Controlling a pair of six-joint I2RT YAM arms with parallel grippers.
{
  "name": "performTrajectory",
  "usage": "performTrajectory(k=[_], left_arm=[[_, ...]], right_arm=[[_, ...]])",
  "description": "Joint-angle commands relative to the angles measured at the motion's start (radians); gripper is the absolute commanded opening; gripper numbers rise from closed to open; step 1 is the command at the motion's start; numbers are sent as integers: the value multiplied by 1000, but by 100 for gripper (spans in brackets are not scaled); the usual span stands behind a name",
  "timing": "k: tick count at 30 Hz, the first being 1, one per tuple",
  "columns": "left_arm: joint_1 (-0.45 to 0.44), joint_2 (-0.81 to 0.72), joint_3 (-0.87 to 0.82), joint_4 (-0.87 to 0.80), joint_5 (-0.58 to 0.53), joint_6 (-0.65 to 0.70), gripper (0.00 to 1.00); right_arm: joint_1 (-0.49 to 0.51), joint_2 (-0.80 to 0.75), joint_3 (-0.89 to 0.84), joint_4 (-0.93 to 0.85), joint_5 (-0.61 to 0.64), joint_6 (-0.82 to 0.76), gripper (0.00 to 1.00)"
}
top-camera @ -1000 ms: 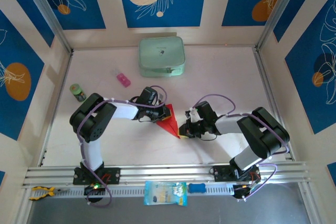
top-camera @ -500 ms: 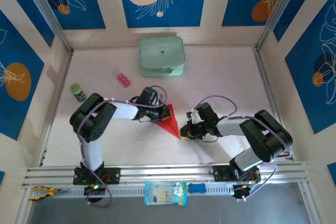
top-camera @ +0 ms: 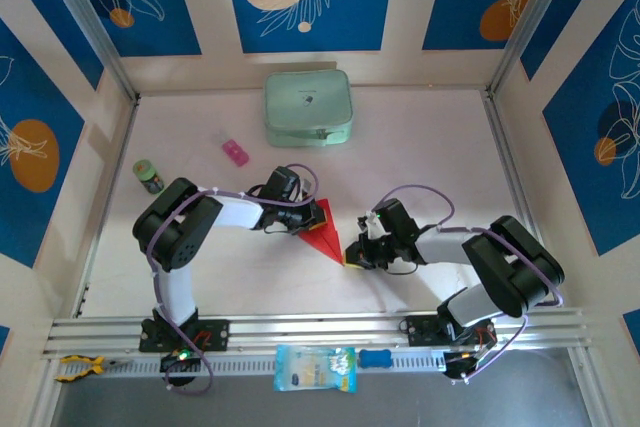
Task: Fold a paper plane with a square sheet of paper (pick it up from the middle)
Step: Fourth fold the wing at the center of the table.
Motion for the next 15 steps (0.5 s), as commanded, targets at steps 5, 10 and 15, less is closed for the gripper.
performTrajectory(k=[5,10,15], left_arm=[[7,29,-31,-33,-20,1,8],[8,29,-30,-34,-22,2,8],[7,28,-36,-30,-25,3,8]], right_arm=[[22,-26,-49,-128,5,19,5],[25,-31,-63,-143,12,37,7],[33,-66,-70,-165,29,40,9]])
